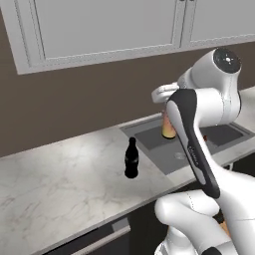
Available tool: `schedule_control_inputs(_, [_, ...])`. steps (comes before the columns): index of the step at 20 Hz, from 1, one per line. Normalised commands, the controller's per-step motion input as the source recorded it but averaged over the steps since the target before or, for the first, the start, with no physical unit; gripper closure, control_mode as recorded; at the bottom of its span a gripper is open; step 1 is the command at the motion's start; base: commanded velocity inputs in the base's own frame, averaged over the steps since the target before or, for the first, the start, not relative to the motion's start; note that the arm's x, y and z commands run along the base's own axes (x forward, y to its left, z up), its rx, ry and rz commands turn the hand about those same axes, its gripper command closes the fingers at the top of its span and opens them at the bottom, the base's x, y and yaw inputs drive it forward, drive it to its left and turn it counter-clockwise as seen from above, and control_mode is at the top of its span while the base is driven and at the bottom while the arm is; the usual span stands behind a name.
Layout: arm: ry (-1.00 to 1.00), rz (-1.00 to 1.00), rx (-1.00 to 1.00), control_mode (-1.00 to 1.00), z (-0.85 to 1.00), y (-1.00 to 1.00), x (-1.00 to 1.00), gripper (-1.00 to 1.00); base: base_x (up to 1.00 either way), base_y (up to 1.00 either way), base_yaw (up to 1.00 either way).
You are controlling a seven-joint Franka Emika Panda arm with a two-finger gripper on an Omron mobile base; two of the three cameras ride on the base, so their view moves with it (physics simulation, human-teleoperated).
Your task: Place the large bottle from the dining counter next to the other large bottle outside the sink, and place the small bottle from the dining counter next to the other small bottle inside the sink.
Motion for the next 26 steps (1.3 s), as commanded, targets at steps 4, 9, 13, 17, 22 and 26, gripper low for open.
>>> schedule_control_inputs(4, [0.00, 0.00, 0.00, 1.00, 0.00, 0.00, 0.00, 1.00, 0.06, 0.00, 0.25])
schedule_control_inputs(9, [0.00, 0.00, 0.00, 1.00, 0.00, 0.00, 0.00, 1.00, 0.19, 0.00, 0.25])
schedule_control_inputs(13, [0.00, 0.00, 0.00, 1.00, 0.00, 0.00, 0.00, 1.00, 0.27, 0.00, 0.25])
schedule_control_inputs(17, [0.00, 0.00, 0.00, 1.00, 0.00, 0.00, 0.00, 1.00, 0.31, 0.00, 0.25])
schedule_control_inputs(22, [0.00, 0.00, 0.00, 1.00, 0.00, 0.00, 0.00, 1.00, 0.44, 0.00, 0.23])
schedule_control_inputs(26, [0.00, 0.00, 0.00, 1.00, 0.00, 0.00, 0.00, 1.00, 0.65, -0.06, 0.15])
